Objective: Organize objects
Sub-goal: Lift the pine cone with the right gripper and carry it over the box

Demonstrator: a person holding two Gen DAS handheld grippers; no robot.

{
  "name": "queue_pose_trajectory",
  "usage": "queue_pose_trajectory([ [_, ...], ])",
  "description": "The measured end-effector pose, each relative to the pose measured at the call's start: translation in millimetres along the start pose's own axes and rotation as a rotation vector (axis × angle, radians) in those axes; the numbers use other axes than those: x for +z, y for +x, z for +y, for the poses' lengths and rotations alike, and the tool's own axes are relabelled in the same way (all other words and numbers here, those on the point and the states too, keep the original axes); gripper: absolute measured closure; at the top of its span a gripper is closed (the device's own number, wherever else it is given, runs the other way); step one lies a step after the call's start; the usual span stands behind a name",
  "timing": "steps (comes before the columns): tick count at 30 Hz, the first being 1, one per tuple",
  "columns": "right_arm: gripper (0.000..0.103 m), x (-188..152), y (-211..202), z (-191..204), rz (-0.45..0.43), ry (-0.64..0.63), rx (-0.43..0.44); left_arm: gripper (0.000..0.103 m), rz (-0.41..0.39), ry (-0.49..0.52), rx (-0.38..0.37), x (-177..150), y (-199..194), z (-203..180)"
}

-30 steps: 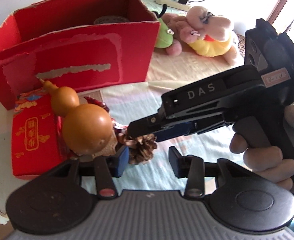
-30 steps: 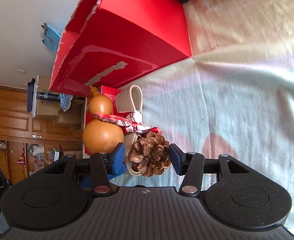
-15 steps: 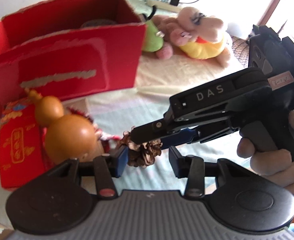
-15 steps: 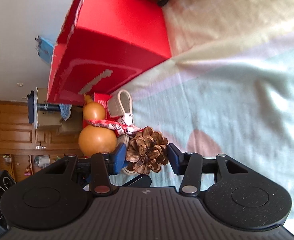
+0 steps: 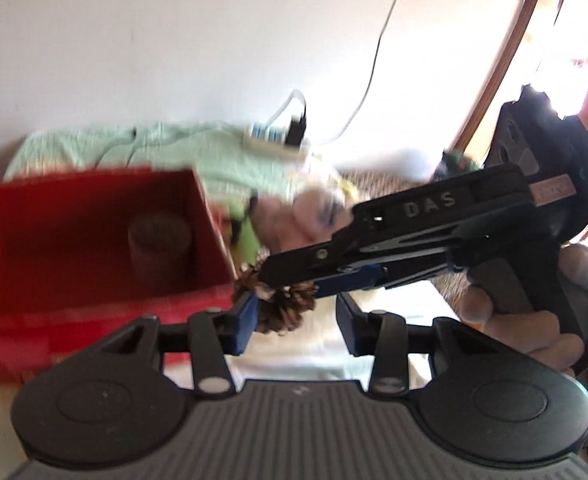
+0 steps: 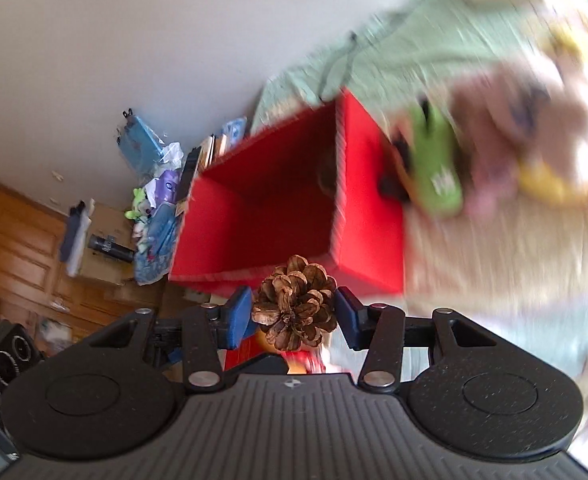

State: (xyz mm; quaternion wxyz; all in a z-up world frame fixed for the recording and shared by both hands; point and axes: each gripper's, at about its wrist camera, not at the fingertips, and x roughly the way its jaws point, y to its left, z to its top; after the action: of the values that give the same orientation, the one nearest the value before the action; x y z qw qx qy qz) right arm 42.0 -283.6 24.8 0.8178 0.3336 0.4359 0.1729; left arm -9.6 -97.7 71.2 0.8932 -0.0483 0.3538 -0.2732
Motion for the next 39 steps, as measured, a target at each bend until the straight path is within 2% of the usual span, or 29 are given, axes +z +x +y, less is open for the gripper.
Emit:
queue_pose_trajectory([
  [3,0.054,25,14,36,0.005,-0.115,-0.031,0.062,-0.046,-0.009,-0.019,21,-4,16],
  [5,0.054,39,32,53,0.016,-0.173,-0.075,0.061,-0.052,-0.012,0.001,32,1,29],
  [10,0.054,66,83,67,0.096,-0.28,-0.221,0.061,-0.005,-0.056,-0.02,36,22,72],
  [18,0.054,65,169,69,0.343,-0.396,-0.448,0.061,0.157,-0.05,0.037,16,54,128],
  [26,0.054,55,226,69,0.578,-0.527,-0.647,0.06,0.22,-0.055,-0.004,9,46,155],
  [33,0.056,49,244,64,0.659,-0.591,-0.73,0.058,0.227,-0.026,-0.033,11,57,164],
  [39,0.057,44,246,54,0.661,-0.581,-0.751,0.057,0.234,-0.041,-0.061,11,61,171],
])
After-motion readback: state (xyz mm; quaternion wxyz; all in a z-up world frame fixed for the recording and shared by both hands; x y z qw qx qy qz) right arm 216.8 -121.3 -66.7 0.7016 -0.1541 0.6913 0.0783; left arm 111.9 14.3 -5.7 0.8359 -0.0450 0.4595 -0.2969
